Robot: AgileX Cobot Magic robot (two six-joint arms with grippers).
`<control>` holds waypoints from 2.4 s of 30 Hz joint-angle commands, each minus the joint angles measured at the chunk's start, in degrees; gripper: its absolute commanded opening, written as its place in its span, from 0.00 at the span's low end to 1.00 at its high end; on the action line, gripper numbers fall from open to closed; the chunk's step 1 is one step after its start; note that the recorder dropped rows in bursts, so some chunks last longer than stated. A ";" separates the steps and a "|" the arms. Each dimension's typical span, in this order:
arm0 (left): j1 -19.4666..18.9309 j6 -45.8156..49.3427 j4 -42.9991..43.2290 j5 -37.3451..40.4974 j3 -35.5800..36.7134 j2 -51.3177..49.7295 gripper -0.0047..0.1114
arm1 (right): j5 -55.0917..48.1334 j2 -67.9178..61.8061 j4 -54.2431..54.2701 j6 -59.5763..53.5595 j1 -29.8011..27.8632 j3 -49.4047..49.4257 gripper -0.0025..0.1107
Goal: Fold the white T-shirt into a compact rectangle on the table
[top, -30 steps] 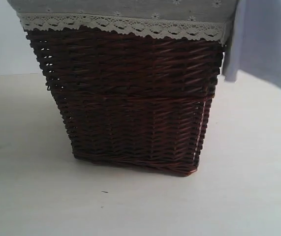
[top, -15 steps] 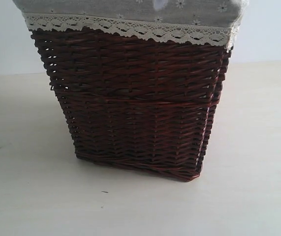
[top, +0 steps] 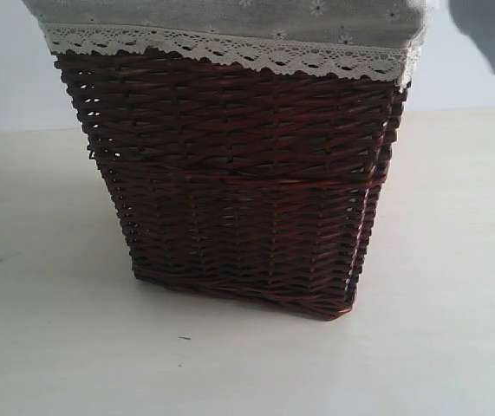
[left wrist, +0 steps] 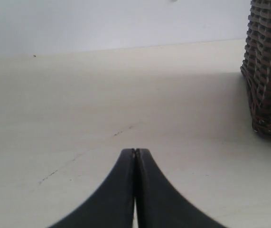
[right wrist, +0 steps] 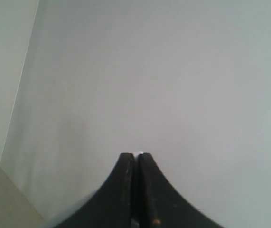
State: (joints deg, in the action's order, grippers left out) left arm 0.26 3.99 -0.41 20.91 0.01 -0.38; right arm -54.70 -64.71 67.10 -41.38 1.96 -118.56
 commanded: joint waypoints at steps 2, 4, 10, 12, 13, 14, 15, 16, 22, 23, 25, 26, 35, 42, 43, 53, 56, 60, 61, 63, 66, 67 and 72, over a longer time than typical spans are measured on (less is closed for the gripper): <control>-0.12 0.13 -0.03 -0.52 -0.01 0.38 0.04 | -7.69 -0.22 -8.18 4.69 0.00 2.86 0.02; -0.12 0.13 -0.03 -0.52 -0.01 0.38 0.04 | -10.44 -0.22 -8.18 3.63 0.00 6.42 0.02; -0.12 0.13 -0.03 -0.52 -0.01 0.38 0.04 | -12.50 2.56 -4.89 -3.16 0.00 21.02 0.02; -0.12 0.13 -0.03 -0.52 -0.01 0.38 0.04 | -12.93 4.43 -3.58 -5.92 0.35 25.80 0.02; -0.12 0.13 -0.03 -0.52 -0.01 0.38 0.04 | -12.93 5.48 -3.06 -7.33 1.13 28.63 0.02; -0.12 0.13 -0.03 -0.52 -0.01 0.38 0.04 | -12.93 6.47 -3.32 -8.46 2.13 31.43 0.02; -0.12 0.13 -0.03 -0.52 -0.01 0.38 0.04 | -12.70 7.47 -4.21 -8.93 3.19 34.31 0.02; -0.12 0.13 -0.03 -0.52 -0.01 0.38 0.04 | -12.34 8.27 -4.97 -9.27 4.37 36.67 0.02; -0.12 0.13 -0.03 -0.52 -0.01 0.38 0.04 | -10.64 11.77 -6.01 -12.52 12.59 51.46 0.02; -0.12 0.13 -0.03 -0.52 -0.01 0.38 0.04 | -10.52 11.91 -6.01 -12.52 14.07 53.41 0.02; -0.12 0.13 -0.03 -0.52 -0.01 0.38 0.04 | -10.23 11.91 -6.14 -13.37 16.92 56.57 0.02; -0.12 0.13 -0.03 -0.52 -0.01 0.38 0.04 | -9.05 11.70 -6.14 -14.13 18.30 58.40 0.02; -0.12 0.13 -0.03 -0.52 -0.01 0.38 0.04 | 14.00 -0.12 -8.99 -20.26 25.34 65.60 0.02; -0.12 0.13 -0.03 -0.52 -0.01 0.38 0.04 | 35.94 -12.86 -7.59 -26.04 25.35 65.51 0.02; -0.12 0.13 -0.03 -0.52 -0.01 0.38 0.04 | 39.79 -14.36 -5.58 -28.16 25.35 65.51 0.02; -0.12 0.13 -0.03 -0.52 -0.01 0.38 0.04 | 48.67 -30.55 3.99 -35.38 25.35 51.42 0.02; -0.12 0.13 -0.03 -0.52 -0.01 0.38 0.04 | 47.93 -34.97 5.79 -34.76 25.35 46.56 0.02; -0.12 0.13 -0.03 -0.52 -0.01 0.38 0.04 | 45.49 -38.19 6.53 -33.73 25.35 42.63 0.02; -0.12 0.13 -0.03 -0.52 -0.01 0.38 0.04 | 45.49 -38.30 6.37 -33.85 25.24 42.28 0.02; -0.12 0.13 -0.03 -0.52 -0.01 0.38 0.04 | 47.92 -38.42 6.26 -33.72 24.69 41.52 0.02; -0.12 0.13 -0.03 -0.52 -0.01 0.38 0.04 | 49.18 -38.84 6.26 -30.06 22.40 39.26 0.02; -0.12 0.13 -0.03 -0.52 -0.01 0.38 0.04 | 48.53 -39.20 6.26 -28.72 21.51 38.55 0.02; -0.12 0.13 -0.03 -0.52 -0.01 0.38 0.04 | 44.06 -42.93 6.26 -26.80 19.19 34.61 0.02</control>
State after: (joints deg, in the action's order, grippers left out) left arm 0.26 3.99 -0.41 20.91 0.01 -0.38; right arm -10.79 -106.15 73.12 -69.37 22.14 -81.43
